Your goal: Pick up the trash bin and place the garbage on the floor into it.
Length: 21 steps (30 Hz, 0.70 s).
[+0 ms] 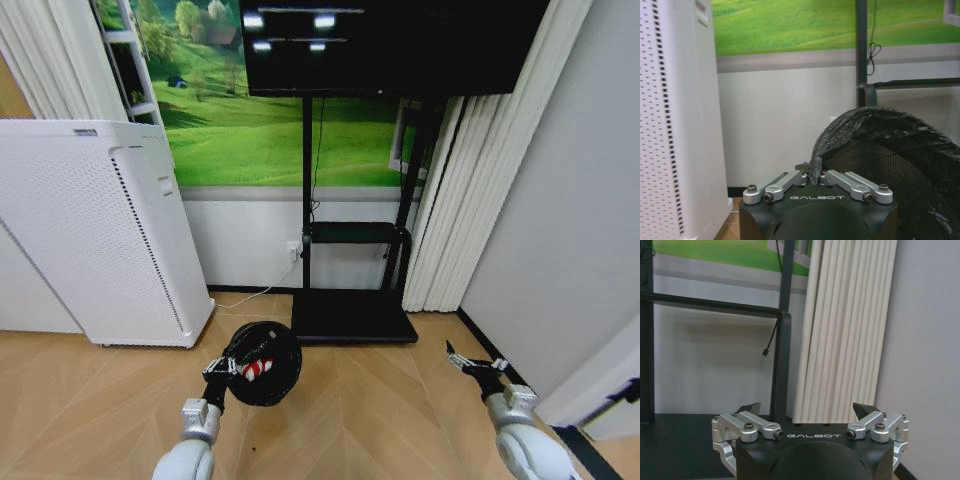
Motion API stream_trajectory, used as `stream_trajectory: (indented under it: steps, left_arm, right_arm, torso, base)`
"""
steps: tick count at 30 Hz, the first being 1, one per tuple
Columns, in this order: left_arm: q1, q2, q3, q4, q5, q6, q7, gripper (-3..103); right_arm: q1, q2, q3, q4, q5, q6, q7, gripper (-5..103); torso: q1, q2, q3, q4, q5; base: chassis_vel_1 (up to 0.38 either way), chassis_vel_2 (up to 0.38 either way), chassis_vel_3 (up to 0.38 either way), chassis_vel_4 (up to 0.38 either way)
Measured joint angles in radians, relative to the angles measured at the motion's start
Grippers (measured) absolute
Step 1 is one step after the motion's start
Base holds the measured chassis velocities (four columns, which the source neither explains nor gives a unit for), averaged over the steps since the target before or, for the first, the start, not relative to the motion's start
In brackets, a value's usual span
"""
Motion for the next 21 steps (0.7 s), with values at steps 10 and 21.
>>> stream_trajectory:
  steps: [10, 21]
  left_arm:
    - [-0.011, 0.005, 0.002, 0.009, 0.0, 0.0, 0.0, 4]
    - [-0.02, 0.008, 0.004, 0.02, -0.001, 0.001, -0.002, 4]
  right_arm:
    - [0.0, 0.0, 0.0, 0.0, 0.0, 0.0, 0.0, 100]
    - [0.0, 0.0, 0.0, 0.0, 0.0, 0.0, 0.0, 100]
  torso:
    - [0.0, 0.0, 0.0, -0.0003, 0.0]
    - [0.0, 0.0, 0.0, -0.0002, -0.0001]
  base:
    - [0.27, 0.272, -0.275, -0.269]
    - [0.295, 0.293, -0.279, -0.292]
